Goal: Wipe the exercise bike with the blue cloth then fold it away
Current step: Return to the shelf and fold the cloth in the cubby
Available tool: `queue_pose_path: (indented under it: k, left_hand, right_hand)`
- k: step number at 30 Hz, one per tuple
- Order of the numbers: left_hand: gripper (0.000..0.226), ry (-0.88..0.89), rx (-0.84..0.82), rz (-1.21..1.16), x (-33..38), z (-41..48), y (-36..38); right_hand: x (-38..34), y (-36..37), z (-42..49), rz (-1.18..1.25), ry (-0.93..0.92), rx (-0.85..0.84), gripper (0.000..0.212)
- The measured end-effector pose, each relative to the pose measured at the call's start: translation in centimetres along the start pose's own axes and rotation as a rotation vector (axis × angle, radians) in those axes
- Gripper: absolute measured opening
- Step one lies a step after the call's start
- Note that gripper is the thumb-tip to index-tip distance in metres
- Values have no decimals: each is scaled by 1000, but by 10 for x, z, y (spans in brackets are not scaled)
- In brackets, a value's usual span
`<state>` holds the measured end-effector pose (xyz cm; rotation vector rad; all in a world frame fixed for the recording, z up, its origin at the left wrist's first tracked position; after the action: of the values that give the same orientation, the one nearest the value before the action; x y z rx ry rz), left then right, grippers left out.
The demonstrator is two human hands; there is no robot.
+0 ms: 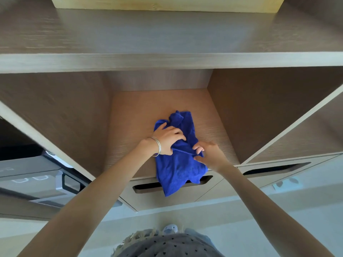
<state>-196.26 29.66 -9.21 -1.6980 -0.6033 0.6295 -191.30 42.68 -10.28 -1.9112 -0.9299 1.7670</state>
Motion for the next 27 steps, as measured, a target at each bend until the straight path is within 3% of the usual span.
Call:
queue_pose_path:
  k: [3, 5, 15, 18, 22, 27]
  left_hand:
    - [82, -11, 25, -76, -5, -9, 1]
    - [81, -50, 72, -114, -14, -18, 2]
    - [16, -212, 100, -73, -45, -52, 21]
    - [8, -320, 213, -72, -56, -55, 9]
    - [8, -455, 385, -314, -72, -46, -24]
    - [16, -338, 431, -509, -55, 20, -69]
  right_hand:
    - [-4, -5, 2, -29, -16, 22, 23]
    - [-12, -5, 3, -44, -60, 31, 24]
    - [-54, 15, 20, -37, -137, -46, 26]
    - [-62, 20, 23, -110, -143, -55, 27]
    - [-57, 1, 22, -36, -103, 85, 14]
    - [-40, -40, 10, 41, -40, 290, 21]
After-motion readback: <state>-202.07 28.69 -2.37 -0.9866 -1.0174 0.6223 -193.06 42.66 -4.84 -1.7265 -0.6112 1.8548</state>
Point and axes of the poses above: each hand's wrist, its own z-axis towards the middle knuckle, its own y-axis out of the palm, x = y × z, the point moved 8 cm from there along z, towards the middle knuckle, and after that the axes turned 15 degrees about z, right-handed, at the moved point
